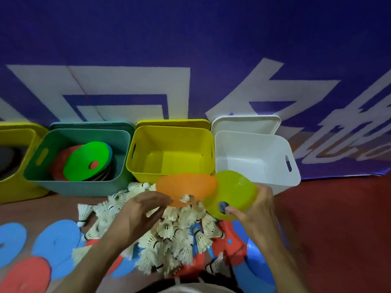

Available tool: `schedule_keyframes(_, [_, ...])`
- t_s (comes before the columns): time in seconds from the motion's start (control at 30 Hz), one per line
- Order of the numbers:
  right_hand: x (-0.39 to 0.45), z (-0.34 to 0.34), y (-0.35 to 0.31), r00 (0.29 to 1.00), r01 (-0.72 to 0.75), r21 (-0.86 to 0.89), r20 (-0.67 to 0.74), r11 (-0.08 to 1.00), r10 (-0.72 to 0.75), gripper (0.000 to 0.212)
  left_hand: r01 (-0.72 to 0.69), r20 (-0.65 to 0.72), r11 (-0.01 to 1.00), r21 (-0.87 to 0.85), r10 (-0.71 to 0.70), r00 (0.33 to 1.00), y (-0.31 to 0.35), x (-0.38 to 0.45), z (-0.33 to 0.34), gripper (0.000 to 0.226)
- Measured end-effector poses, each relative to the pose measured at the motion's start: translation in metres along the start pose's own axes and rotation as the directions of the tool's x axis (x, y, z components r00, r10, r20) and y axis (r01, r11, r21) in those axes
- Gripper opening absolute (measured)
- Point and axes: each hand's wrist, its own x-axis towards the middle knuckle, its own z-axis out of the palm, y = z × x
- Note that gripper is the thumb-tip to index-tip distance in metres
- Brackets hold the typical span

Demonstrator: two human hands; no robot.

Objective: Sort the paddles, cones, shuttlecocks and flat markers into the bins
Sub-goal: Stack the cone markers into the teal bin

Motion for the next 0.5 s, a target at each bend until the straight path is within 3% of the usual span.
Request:
schedule_keyframes(0.1, [0.007, 0.008, -0.049, 0.931, 0.364, 0.031, 0.004, 0.931, -0.364, 0.029, 0.068, -0.141, 0.997, 0.038, -0.062, 0.988, 0.001, -0.028, -0.046, 0.024])
schedule_keyframes(0.2, [0.013, 0.016, -0.092, 0.798, 0.601, 0.021, 0.043, 0.799, -0.602, 0.025, 0.140, -0.271, 0.988, 0.065, -0.117, 0.955, -0.005, -0.057, -0.085, 0.023])
schedule_keyframes(0.3, [0.022, 0.035, -0.131, 0.739, 0.672, -0.028, 0.102, 0.740, -0.666, 0.027, 0.220, -0.365, 0.969, 0.115, -0.165, 0.916, -0.023, -0.081, -0.119, 0.022])
schedule_keyframes(0.4, [0.024, 0.059, -0.164, 0.726, 0.682, -0.023, 0.146, 0.731, -0.672, 0.038, 0.285, -0.395, 0.940, 0.186, -0.194, 0.898, -0.046, -0.100, -0.150, 0.025])
schedule_keyframes(0.5, [0.016, 0.081, -0.193, 0.727, 0.679, -0.030, 0.170, 0.734, -0.665, 0.036, 0.350, -0.388, 0.911, 0.217, -0.249, 0.887, -0.076, -0.109, -0.177, 0.024])
